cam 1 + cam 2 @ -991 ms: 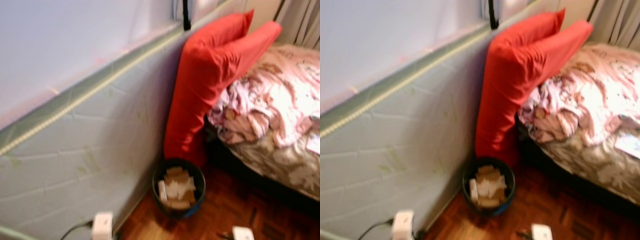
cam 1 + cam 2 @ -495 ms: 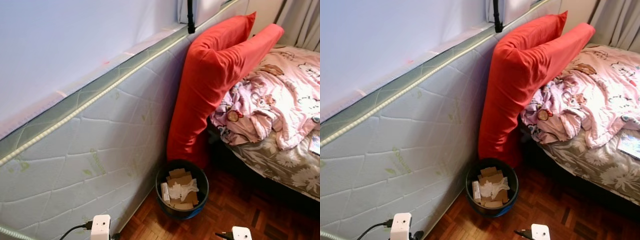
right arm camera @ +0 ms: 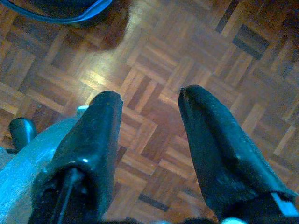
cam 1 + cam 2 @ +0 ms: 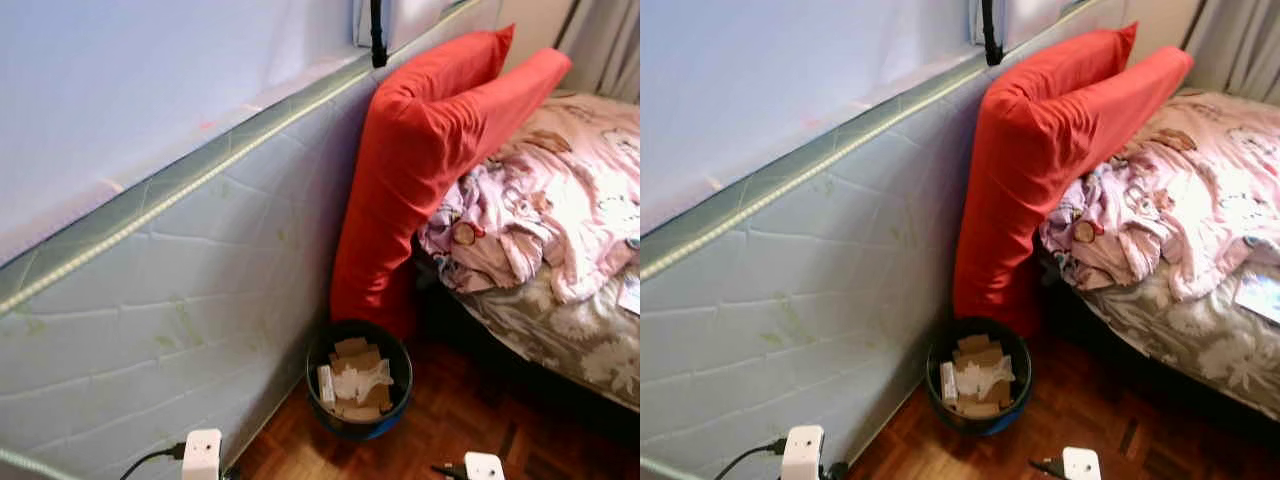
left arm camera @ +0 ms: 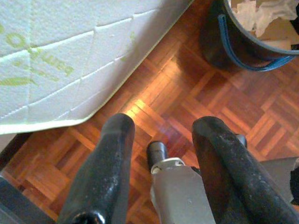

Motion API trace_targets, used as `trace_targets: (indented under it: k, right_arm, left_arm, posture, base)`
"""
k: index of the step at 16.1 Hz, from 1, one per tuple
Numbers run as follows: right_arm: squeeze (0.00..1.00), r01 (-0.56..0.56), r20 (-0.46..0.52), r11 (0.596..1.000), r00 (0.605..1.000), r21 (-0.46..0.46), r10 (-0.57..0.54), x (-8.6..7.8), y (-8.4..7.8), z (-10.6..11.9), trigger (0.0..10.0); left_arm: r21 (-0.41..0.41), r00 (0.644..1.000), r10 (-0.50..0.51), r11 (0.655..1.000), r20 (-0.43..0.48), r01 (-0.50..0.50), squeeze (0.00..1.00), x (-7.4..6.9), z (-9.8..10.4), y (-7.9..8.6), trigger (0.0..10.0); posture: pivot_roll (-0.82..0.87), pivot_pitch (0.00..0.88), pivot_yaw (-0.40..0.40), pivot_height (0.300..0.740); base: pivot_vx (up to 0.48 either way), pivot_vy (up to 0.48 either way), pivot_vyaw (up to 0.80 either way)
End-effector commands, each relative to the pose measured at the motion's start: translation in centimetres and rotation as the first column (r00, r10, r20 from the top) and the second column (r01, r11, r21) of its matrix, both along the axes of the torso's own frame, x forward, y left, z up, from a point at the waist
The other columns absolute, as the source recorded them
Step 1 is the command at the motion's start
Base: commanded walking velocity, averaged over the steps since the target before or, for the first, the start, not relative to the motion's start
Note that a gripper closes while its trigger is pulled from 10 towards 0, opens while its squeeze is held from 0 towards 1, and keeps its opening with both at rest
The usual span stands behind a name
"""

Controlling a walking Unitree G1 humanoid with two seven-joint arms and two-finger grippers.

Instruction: Clean up the room

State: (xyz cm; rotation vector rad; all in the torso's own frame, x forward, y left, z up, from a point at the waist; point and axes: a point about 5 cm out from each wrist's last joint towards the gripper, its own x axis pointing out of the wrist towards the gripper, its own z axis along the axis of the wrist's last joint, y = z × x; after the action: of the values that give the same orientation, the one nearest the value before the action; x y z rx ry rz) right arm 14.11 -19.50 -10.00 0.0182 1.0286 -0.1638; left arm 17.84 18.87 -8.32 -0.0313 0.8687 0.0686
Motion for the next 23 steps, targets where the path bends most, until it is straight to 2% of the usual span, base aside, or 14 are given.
trace_targets:
  k: [1,23]
  right_arm:
    - [0.00,-0.069,-0.002,0.979,0.997,0.190,0.071,1.09,1.15,0.24,10.0]
    - [0.00,-0.066,0.015,0.982,0.998,0.175,0.064,1.21,0.94,0.33,10.0]
  left_arm:
    - [0.015,0.979,0.054,0.999,-0.194,-0.052,0.00,-7.28,-1.25,6.69,10.0]
    - [0.001,0.980,0.058,0.998,-0.191,-0.058,0.00,-7.30,-1.29,6.51,10.0]
  posture:
    - [-0.01,0.037,-0.016,0.740]
    - [-0.01,0.038,-0.019,0.740]
  base:
    - [0.000,-0.244,0.00]
    - [0.000,-0.320,0.00]
